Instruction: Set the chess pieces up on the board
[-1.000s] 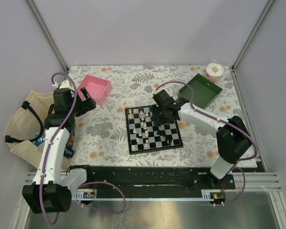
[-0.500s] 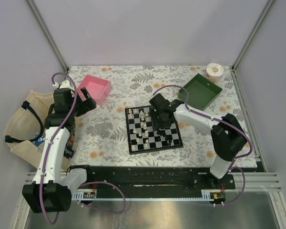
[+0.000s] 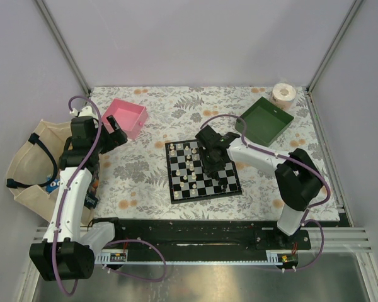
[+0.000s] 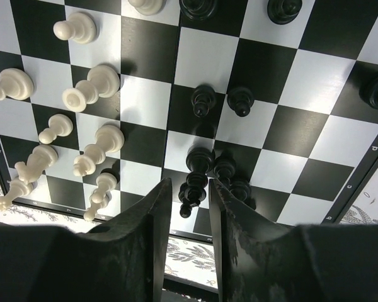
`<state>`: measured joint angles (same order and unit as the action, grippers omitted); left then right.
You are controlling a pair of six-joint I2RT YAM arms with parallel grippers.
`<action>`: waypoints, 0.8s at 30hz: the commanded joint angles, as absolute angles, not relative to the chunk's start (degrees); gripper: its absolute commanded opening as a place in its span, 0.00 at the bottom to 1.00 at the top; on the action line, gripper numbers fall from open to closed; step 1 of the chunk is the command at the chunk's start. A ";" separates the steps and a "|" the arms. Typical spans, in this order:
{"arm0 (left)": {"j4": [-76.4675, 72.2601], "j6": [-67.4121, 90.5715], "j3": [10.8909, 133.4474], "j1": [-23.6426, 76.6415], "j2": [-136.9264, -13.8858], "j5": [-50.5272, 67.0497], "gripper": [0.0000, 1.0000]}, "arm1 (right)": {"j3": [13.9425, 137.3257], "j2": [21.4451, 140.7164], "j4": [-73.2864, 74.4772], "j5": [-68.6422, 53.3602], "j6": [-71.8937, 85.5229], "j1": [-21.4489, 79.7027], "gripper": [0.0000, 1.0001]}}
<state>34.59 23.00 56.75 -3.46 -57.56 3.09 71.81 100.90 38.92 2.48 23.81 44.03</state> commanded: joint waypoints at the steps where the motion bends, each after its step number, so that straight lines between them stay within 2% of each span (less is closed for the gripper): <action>1: 32.70 23.47 57.13 -3.87 -57.13 4.04 0.99 | 74.71 101.42 39.29 3.51 23.64 44.56 0.37; 13: 32.78 23.47 57.13 -3.96 -57.22 3.96 0.99 | 75.67 100.46 39.55 3.60 23.20 44.65 0.18; 24: 32.70 23.47 57.13 -3.96 -57.30 4.22 0.99 | 75.94 96.07 39.73 5.70 23.03 44.65 0.16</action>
